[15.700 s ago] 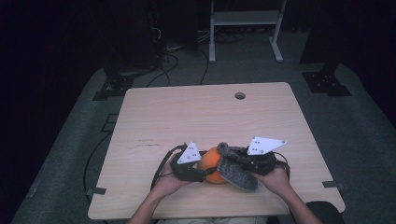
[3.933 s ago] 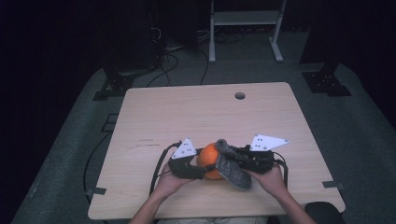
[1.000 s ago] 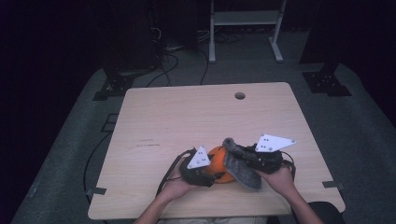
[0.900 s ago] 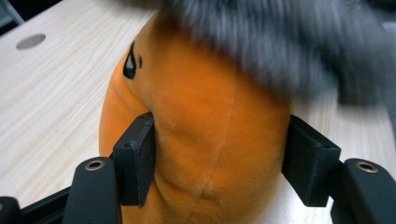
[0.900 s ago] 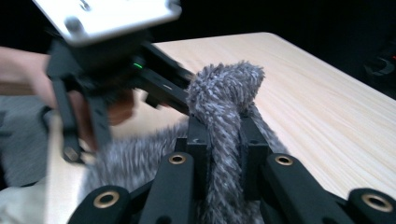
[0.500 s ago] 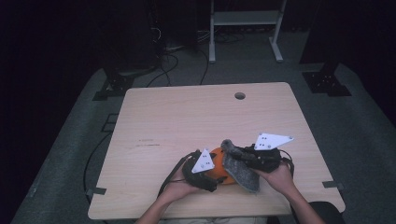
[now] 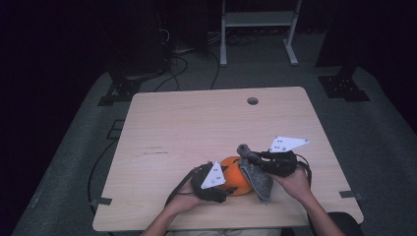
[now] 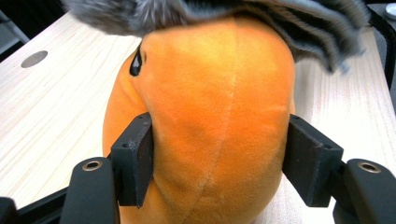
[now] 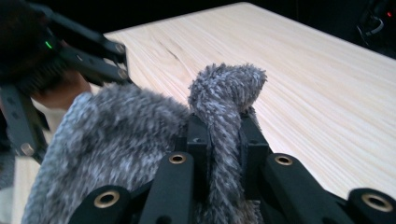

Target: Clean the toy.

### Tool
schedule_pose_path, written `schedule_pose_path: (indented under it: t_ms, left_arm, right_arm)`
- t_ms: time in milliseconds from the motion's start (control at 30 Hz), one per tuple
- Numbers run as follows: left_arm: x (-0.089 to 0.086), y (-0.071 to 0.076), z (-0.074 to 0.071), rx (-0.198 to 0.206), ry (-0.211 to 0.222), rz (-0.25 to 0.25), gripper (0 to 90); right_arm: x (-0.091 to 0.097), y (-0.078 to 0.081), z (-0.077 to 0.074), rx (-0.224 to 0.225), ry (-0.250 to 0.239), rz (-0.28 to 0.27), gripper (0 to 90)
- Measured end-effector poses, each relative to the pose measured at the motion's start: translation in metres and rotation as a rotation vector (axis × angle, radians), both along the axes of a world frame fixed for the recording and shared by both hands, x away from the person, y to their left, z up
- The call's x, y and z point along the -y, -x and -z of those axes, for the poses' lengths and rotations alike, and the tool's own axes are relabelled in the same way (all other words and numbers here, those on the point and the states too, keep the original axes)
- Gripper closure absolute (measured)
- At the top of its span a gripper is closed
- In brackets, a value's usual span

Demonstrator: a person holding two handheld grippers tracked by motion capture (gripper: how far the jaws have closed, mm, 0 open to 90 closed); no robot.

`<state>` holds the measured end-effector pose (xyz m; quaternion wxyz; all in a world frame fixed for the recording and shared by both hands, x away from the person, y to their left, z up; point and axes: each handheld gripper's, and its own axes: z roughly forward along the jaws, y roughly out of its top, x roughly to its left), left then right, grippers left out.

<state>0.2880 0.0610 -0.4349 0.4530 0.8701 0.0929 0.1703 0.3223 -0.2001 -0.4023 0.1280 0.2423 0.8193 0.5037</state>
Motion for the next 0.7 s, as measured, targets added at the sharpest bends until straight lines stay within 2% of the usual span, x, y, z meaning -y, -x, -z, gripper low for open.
schedule_pose_path:
  t_ms: [100,167,233,267,333,467,567,633,700]
  left_arm:
    - [-0.002,-0.002,0.000,-0.018,0.016,-0.013,33.3]
    - [-0.005,-0.005,-0.001,-0.036,0.038,-0.030,33.4]
    - [-0.011,-0.011,-0.001,-0.079,0.076,-0.052,33.7]
    - [-0.014,-0.013,-0.001,-0.098,0.089,-0.056,34.0]
    - [-0.019,-0.017,0.000,-0.125,0.115,-0.064,34.4]
    - [-0.020,-0.019,-0.001,-0.143,0.134,-0.074,34.8]
    - [-0.022,-0.021,-0.001,-0.161,0.147,-0.077,34.8]
    - [-0.023,-0.021,0.000,-0.163,0.147,-0.081,34.8]
    - [-0.023,-0.022,0.000,-0.171,0.156,-0.089,34.7]
  right_arm:
    - [0.001,0.003,-0.001,0.003,-0.009,-0.010,78.1]
    - [0.001,0.006,-0.004,0.008,-0.052,-0.039,78.1]
    - [-0.001,0.010,-0.008,0.002,-0.096,-0.081,78.1]
    - [-0.003,0.011,-0.009,0.007,-0.102,-0.098,78.1]
    - [-0.004,0.010,-0.007,0.006,-0.099,-0.095,78.1]
    - [0.004,-0.001,0.001,-0.028,-0.081,-0.030,78.0]
    - [0.009,-0.003,0.005,-0.032,-0.056,0.005,78.0]
    - [0.011,-0.001,0.005,-0.042,-0.083,0.005,78.0]
    - [0.007,0.003,-0.001,-0.023,-0.116,-0.034,78.0]
